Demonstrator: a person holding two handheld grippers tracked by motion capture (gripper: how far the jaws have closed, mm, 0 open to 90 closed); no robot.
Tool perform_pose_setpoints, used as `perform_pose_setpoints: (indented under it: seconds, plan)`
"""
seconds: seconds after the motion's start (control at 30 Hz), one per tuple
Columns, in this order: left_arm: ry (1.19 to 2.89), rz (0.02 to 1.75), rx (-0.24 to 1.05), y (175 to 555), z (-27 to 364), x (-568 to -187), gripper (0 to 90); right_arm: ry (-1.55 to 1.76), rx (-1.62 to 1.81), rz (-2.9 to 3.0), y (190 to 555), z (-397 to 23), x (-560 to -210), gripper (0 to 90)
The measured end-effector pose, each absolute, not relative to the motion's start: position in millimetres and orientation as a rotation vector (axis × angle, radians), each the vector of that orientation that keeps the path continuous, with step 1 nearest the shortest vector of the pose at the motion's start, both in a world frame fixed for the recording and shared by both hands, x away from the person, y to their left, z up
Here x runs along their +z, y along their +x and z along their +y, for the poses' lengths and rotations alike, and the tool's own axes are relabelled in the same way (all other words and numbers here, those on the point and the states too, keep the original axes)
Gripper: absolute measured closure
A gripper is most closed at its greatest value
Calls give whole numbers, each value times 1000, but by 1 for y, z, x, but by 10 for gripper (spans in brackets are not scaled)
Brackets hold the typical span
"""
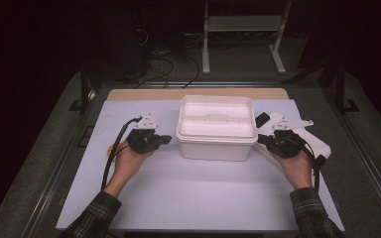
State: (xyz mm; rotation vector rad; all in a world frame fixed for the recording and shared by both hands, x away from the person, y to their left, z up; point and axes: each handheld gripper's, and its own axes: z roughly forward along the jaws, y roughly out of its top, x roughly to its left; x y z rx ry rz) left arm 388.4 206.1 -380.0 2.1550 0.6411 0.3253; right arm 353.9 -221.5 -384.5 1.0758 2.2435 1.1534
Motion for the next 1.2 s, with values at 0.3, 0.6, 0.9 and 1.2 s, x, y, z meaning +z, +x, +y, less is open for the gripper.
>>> perform_pose_setpoints:
  seconds: [0.3, 0.6, 0.9, 1.2]
  plan:
    - [2129, 614, 294, 405, 192, -379, 897, 1070, 1171, 2249, 363, -218, -388, 895]
    - [2122, 611, 274, 406, 190, -379, 898, 1091, 1211, 2253, 364, -221, -390, 896]
    - [2137, 620, 266, 398, 195, -376, 899, 1064, 1214, 2285, 357, -217, -389, 896]
    - [2132, 632, 237, 381, 210, -375, 899, 1014, 1208, 2336, 342, -206, -387, 896]
